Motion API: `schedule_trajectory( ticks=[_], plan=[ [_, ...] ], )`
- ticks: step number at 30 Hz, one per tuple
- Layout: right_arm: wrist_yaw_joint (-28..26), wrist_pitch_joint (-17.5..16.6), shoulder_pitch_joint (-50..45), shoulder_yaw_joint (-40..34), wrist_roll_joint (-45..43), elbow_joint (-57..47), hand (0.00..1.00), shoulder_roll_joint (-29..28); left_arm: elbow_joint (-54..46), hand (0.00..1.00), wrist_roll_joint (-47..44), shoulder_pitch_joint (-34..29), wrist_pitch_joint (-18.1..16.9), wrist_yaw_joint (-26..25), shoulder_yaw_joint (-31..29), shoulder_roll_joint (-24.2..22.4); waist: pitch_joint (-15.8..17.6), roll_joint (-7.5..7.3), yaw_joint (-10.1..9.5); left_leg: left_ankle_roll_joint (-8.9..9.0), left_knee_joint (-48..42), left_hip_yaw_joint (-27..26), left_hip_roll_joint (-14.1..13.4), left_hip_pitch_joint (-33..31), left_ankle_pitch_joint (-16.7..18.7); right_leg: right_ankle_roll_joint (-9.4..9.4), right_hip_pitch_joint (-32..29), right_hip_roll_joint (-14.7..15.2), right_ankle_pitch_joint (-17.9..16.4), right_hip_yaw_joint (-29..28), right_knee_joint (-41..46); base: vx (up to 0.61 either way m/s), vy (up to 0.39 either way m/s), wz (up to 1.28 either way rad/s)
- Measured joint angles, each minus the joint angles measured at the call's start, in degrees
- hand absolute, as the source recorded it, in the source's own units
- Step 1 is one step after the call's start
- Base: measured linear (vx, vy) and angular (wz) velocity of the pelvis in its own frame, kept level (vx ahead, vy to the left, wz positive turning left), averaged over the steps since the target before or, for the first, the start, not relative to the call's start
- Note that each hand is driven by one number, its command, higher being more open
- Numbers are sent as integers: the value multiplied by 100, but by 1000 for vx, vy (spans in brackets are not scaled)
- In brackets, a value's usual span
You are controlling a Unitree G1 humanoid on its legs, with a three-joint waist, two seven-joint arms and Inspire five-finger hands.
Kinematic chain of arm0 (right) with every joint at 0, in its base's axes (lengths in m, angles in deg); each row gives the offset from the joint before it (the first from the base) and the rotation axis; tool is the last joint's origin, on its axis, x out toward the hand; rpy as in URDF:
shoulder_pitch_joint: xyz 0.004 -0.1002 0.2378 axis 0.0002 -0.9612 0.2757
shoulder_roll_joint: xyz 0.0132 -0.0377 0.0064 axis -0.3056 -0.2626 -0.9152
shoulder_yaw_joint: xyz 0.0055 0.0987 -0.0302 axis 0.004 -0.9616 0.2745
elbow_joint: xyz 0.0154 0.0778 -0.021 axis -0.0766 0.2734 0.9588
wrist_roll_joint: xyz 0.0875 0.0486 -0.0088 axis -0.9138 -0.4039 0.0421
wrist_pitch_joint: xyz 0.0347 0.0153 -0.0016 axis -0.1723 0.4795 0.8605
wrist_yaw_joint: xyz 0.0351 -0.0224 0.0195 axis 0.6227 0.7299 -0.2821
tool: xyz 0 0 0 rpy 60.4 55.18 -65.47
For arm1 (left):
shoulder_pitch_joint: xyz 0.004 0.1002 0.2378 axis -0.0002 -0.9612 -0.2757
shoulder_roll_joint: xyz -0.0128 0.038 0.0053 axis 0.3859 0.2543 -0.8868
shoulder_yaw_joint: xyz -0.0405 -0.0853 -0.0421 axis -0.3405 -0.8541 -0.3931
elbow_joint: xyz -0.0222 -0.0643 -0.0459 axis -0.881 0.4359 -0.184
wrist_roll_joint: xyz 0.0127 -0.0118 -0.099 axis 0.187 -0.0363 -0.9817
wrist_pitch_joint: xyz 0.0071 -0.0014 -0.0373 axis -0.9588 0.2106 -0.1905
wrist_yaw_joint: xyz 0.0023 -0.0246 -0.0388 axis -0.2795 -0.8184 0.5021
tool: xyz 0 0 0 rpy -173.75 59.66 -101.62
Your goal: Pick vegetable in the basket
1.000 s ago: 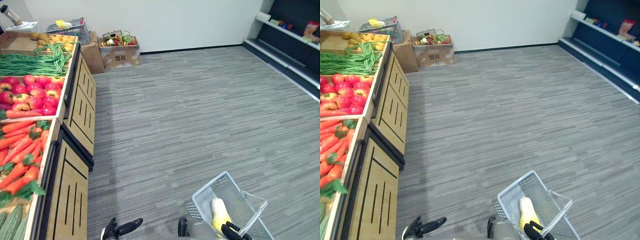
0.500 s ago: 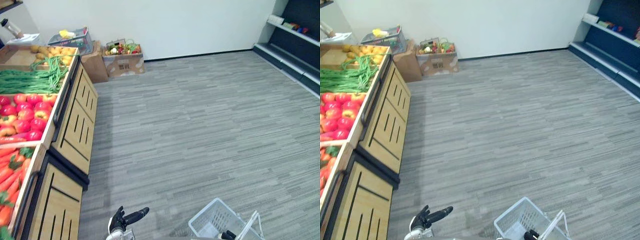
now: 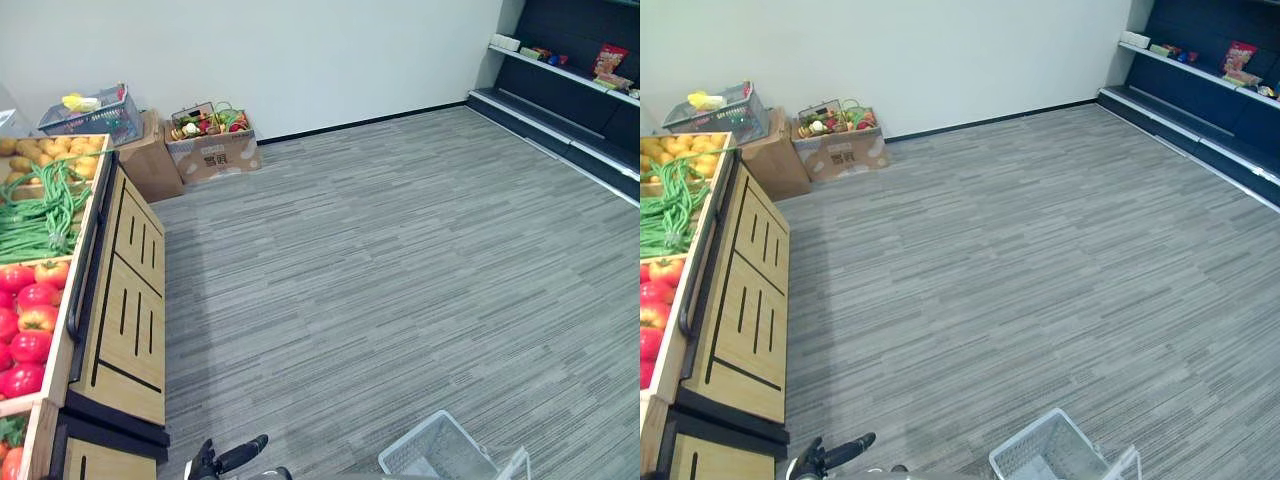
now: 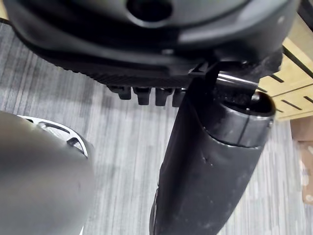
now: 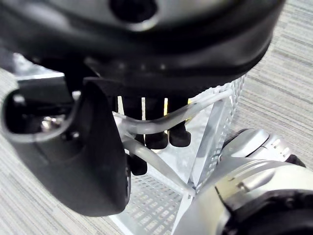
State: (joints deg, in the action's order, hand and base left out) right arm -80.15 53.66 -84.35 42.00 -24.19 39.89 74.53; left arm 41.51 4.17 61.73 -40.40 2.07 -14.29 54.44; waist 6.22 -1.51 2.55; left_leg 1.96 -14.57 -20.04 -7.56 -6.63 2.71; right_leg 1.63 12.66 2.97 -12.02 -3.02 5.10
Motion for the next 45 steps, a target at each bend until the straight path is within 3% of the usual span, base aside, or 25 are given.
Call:
schedule_trajectory(
  ticks=[9, 12, 16, 17, 18, 19, 20, 21, 22, 23, 24, 25, 27, 28, 33, 39, 45],
  plan=[
    [-54, 29, 43, 93, 90, 6, 0, 84, -4, 100, 1, 1, -2, 0, 607, 82, -37, 38, -62, 104, 677, -335, 15, 291, -124, -5, -515, -93, 3, -360, 552, 53, -35, -26],
    [-52, 67, 5, 124, 89, 6, 0, 131, -5, 100, 9, -52, -2, 16, 821, 83, -75, 87, -58, 73, 1122, -321, 160, 684, -137, -4, -988, -117, 2, -301, 1859, 105, 72, -10],
    [-47, 69, -61, 50, 85, -11, 0, -30, -5, 100, 10, -88, 3, 68, 882, 194, -92, -174, -23, -79, 1398, -127, 609, 1118, -21, 110, -1601, 330, 104, 82, 3788, 162, 62, 36],
    [-35, 79, -88, -20, 81, -14, 0, -59, -4, 100, 7, -98, 8, 67, 875, 183, -82, -176, -3, -138, 1532, 48, 680, 1297, 20, 36, -1660, 451, 407, 329, 4190, 216, -2, 72],
    [-16, 85, -100, -58, 69, -36, 0, -77, -7, 100, 8, -89, 12, 54, 863, 159, -90, -52, 50, -191, 1557, 212, 648, 1386, 59, -67, -1806, 533, 123, 579, 4476, 225, -12, 71],
    [-14, 94, -100, -60, 65, -71, 0, -78, -7, 100, 8, -93, 15, 38, 863, 160, -87, -49, 57, -200, 1536, 274, 619, 1397, 83, -49, -1891, 555, -114, 691, 4486, 227, -29, 62],
    [-14, 101, -93, -55, 63, -141, 0, -71, -4, 100, 8, -107, 20, 36, 857, 157, -75, -10, 61, -170, 1526, 373, 521, 1418, 87, -25, -2126, 536, -491, 877, 4351, 220, -73, 50],
    [-18, 104, -90, -40, 62, -188, 0, -59, 0, 100, 10, -124, 27, 48, 810, 135, -46, 59, 64, -150, 1524, 457, 335, 1458, 95, 10, -2308, 360, -656, 929, 3899, 214, -99, 47],
    [-20, 101, -93, -21, 69, -198, 0, -59, 0, 100, 10, -134, 32, 48, 801, 130, -42, 90, 72, -143, 1520, 503, 233, 1471, 92, 34, -2370, 241, -669, 898, 3501, 204, -151, 46],
    [-32, 99, -108, 9, 84, -222, 0, -57, -4, 100, 8, -150, 43, 65, 745, 127, -34, 92, 83, -125, 1497, 564, 94, 1525, 93, 202, -2391, 41, -564, 705, 2575, 198, -197, 43],
    [-50, 102, -136, 17, 85, -218, 0, -74, -19, 100, 13, -163, 46, 85, 665, 137, -50, -26, 81, -8, 1489, 572, 128, 1569, 123, 325, -2318, -32, -185, 438, 1734, 223, -249, 52],
    [-62, 104, -149, 20, 104, -152, 0, -68, 25, 100, 91, -133, 77, 120, 451, 150, -70, -115, 79, 278, 1497, 661, 80, 1745, 311, 100, -2196, -97, 581, 283, 1413, 235, -239, 31],
    [-56, 90, -139, 6, 116, -125, 0, -7, 16, 100, 129, -147, 69, 122, 293, -37, -139, 17, -1, 317, 1453, 636, -61, 1756, 340, 15, -2141, -236, 526, 307, 1328, 164, -144, 3],
    [-51, 87, -208, 24, 91, -115, 0, 1, -11, 100, 126, -153, 69, 125, -31, -187, -131, 103, -59, 321, 1606, 645, 92, 1685, 349, 202, -1541, -114, 1219, 418, -65, 43, -36, -6],
    [-49, 92, -216, 7, 90, -114, 0, 1, -11, 100, 126, -155, 69, 125, -33, -187, -128, 101, -59, 315, 1577, 632, 94, 1723, 355, 210, -1445, -107, 1231, 415, -159, -7, -1, 1],
    [78, 110, -242, -23, -63, -120, 0, -4, -14, 100, 107, -158, 69, 128, -17, -189, -127, 145, -66, 326, 1428, 615, -34, 1610, 438, 182, -1063, -133, 1627, 549, -972, -27, -20, 5],
    [192, 123, -208, -40, -364, -140, 0, 49, -12, 100, -9, -153, 63, 144, 473, -128, -74, 276, -115, 459, 1314, 532, -206, 1792, 475, 133, -810, -307, 1618, 601, -1047, 16, -46, 0]
  ],
)
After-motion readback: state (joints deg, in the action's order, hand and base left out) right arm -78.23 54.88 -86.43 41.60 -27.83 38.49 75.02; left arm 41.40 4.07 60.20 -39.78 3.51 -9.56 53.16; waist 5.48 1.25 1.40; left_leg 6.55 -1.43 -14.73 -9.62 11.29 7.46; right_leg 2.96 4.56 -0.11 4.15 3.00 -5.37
